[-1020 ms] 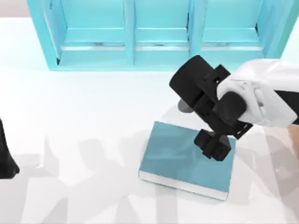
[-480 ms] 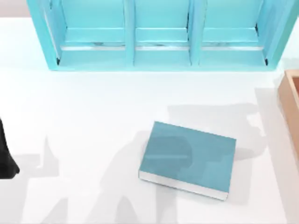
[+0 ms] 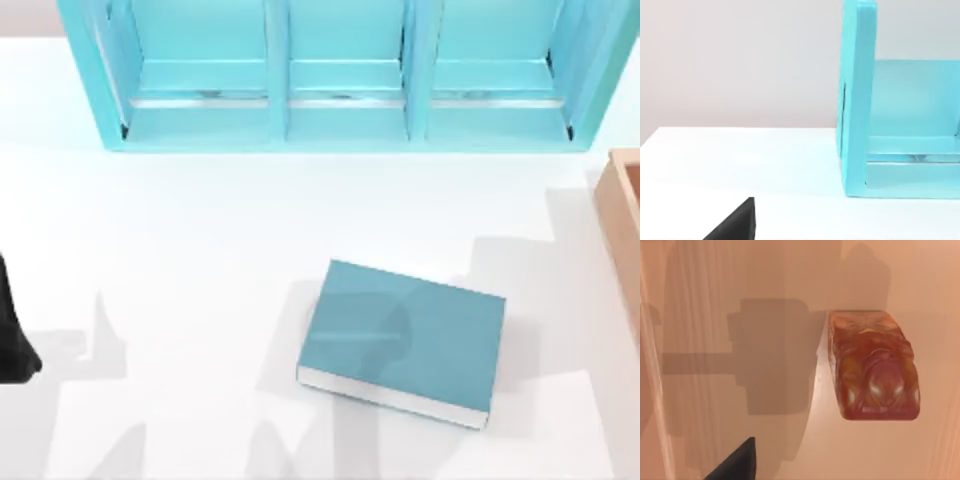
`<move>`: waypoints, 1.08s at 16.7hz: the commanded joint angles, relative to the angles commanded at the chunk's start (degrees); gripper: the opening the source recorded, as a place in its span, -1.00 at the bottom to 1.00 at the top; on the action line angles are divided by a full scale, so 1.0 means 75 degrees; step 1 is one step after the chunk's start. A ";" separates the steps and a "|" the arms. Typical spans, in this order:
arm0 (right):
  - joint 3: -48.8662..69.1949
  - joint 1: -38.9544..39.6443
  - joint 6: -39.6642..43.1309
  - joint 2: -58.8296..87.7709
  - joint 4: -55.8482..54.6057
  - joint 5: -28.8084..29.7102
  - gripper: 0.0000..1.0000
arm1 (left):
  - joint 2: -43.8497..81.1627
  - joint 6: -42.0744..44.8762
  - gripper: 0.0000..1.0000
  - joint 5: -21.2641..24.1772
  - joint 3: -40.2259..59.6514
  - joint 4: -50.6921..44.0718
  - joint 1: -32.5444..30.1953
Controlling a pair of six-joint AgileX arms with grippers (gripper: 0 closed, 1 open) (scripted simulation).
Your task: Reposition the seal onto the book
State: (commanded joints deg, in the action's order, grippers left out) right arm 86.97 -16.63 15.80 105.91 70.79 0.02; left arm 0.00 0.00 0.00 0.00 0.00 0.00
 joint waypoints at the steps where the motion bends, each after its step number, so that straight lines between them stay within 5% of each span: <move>1: 0.0000 0.0000 0.0000 0.0000 0.0000 0.0000 1.00 | 0.0000 0.0000 1.00 0.0000 0.0000 0.0000 0.0000; 18: -0.2057 0.0023 -0.0036 0.0812 -0.2869 0.0004 1.00 | 0.0000 0.0000 1.00 0.0000 0.0000 0.0000 0.0000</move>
State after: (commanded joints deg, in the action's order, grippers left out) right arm 71.54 -16.46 15.53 112.00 49.27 0.06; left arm 0.00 0.00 0.00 0.00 0.00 0.00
